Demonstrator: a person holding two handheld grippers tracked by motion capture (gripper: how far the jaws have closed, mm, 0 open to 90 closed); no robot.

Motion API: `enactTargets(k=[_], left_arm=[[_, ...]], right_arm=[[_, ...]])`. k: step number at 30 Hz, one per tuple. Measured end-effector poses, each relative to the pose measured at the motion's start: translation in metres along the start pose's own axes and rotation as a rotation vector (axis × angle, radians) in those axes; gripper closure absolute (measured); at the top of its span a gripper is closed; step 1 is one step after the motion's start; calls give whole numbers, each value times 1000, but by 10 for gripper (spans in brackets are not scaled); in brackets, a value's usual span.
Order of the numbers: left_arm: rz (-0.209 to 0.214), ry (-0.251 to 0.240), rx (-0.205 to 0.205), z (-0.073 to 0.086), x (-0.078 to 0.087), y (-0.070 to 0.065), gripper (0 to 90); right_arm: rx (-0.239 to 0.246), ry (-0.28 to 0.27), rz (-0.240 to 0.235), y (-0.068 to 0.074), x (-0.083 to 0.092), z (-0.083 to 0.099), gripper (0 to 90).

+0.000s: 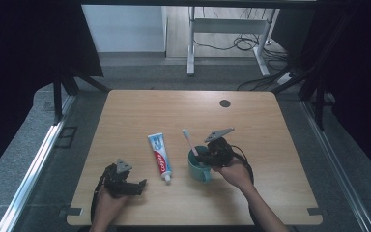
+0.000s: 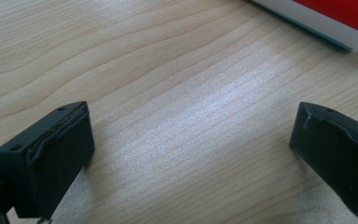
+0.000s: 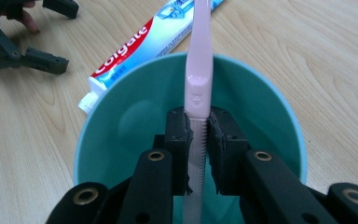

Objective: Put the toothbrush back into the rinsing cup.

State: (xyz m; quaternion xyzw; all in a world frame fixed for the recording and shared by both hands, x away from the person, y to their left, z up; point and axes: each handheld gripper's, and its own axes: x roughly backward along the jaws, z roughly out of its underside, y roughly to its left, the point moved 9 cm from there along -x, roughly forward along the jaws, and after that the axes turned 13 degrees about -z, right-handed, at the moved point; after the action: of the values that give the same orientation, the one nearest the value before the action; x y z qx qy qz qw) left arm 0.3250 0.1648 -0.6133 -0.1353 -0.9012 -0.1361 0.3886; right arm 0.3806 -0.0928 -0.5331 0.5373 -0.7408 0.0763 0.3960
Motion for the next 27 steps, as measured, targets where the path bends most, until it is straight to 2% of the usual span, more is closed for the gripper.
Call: enactTargets(k=[11,19,27], left_arm=[[0,0,0,0,0,0,0],[0,0,1,0,0,0,0],[-1,-3,6,0,0,0,0]], right_arm=[[6,23,5,0,-1,2,772],[22,34,10,3,-2,3,700],[27,29,15,5,2,1,670]])
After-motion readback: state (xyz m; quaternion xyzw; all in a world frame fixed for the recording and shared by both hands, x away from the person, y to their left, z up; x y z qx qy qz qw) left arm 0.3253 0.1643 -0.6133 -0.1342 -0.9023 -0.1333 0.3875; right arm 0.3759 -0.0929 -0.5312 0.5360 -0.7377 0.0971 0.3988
